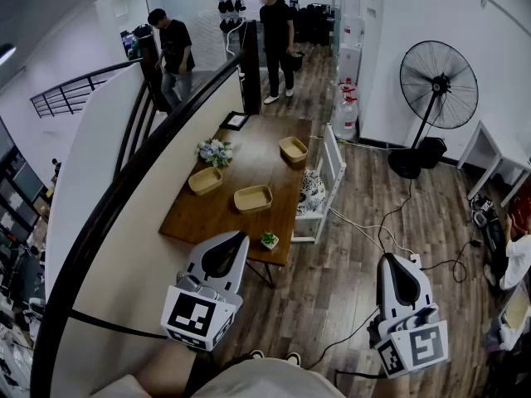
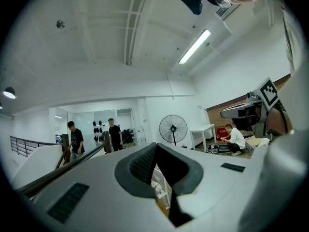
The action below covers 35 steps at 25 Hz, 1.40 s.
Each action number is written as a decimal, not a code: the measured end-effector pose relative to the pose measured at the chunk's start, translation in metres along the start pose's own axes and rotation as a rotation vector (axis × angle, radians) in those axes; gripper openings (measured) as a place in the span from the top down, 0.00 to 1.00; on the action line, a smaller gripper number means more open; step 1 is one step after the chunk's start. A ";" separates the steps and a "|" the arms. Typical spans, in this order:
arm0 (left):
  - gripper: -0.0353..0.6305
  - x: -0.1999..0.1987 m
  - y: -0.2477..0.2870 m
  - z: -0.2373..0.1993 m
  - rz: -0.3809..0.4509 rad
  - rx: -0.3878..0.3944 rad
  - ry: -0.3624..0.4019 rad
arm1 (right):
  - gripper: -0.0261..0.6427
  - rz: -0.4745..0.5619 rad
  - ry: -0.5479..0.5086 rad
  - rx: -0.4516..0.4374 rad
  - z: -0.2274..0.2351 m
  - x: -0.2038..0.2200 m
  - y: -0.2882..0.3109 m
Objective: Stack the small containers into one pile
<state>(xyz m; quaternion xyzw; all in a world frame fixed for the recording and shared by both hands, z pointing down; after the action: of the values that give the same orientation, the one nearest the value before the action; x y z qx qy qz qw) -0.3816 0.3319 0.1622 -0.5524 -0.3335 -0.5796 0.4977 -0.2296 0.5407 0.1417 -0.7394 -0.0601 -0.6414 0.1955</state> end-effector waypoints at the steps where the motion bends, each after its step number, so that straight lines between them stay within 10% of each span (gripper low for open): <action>1: 0.94 0.001 0.000 0.001 0.001 0.000 0.001 | 0.96 0.002 0.004 0.000 0.001 0.001 -0.001; 18: 0.85 0.004 0.010 0.045 0.006 0.005 0.007 | 0.94 0.019 0.044 0.039 0.039 0.016 -0.022; 20: 0.47 0.005 0.013 0.055 0.012 -0.001 0.003 | 0.34 0.032 0.025 0.028 0.044 0.017 -0.025; 21: 0.43 0.004 0.015 0.058 0.017 -0.015 -0.003 | 0.27 0.029 0.005 0.027 0.047 0.018 -0.027; 35: 0.38 0.020 0.050 0.074 -0.034 -0.032 0.002 | 0.27 -0.027 -0.021 0.037 0.084 0.037 -0.023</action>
<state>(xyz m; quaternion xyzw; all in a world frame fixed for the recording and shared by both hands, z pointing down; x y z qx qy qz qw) -0.3095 0.3829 0.1858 -0.5540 -0.3333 -0.5938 0.4790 -0.1535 0.5863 0.1743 -0.7416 -0.0839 -0.6349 0.1996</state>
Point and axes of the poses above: the fingertips, and each gripper's own axes: y forward along the fingers, z to its right, x out of its underside, the point moved 3 cm from there along -y, backward along the fingers, and after that the axes turned 10 degrees about z, right-handed, at the moved point
